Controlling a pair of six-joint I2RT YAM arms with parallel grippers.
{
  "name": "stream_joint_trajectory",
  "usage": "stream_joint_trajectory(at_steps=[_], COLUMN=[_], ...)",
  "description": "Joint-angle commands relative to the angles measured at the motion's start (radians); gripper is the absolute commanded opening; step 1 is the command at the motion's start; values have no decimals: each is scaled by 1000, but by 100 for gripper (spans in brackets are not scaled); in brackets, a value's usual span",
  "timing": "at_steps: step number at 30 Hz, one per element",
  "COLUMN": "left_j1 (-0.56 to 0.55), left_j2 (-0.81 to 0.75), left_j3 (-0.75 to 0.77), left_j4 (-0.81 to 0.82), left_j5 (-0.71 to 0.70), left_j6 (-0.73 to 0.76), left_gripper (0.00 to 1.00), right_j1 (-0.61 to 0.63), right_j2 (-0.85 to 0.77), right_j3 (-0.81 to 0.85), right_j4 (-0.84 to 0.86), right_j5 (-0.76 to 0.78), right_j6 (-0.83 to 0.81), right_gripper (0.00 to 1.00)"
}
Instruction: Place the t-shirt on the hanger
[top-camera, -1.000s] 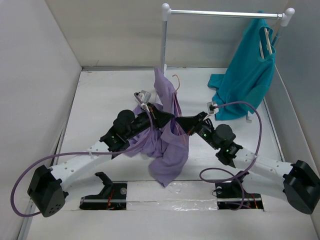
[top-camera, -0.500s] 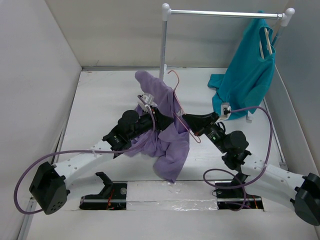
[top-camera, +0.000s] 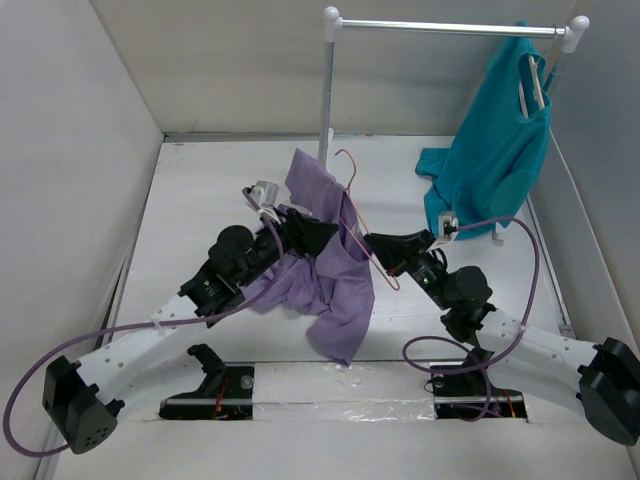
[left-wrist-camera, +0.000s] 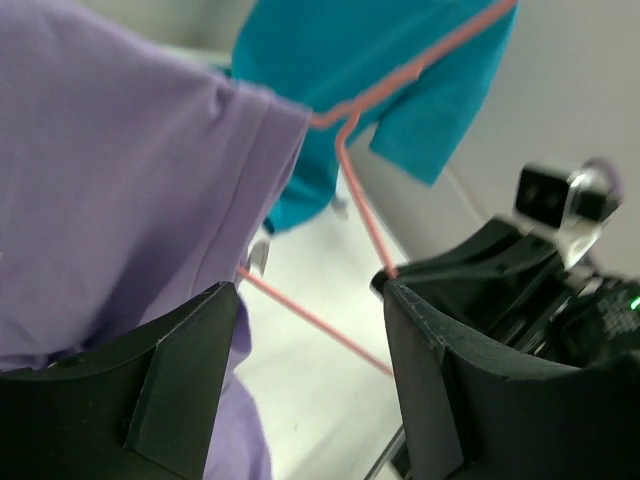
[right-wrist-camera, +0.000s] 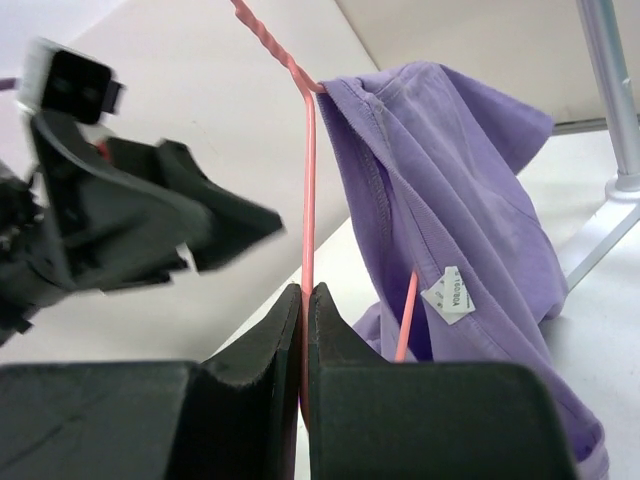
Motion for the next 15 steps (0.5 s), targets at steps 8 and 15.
stream_joint_trajectory(at_steps=[8, 15], left_j1=[-1, -1], left_j2=[59, 202], left_j3=[195, 255], left_j4=[6, 84], left_j5=[-300, -307], left_j6=[-108, -179], left_gripper=[68, 69], right_j1=[2, 11], right_j2=[-10, -42], right_j3=[-4, -3], right_j4=[201, 169], right_j5=[-15, -26], right_j6=[18, 8], right_gripper=[0, 0])
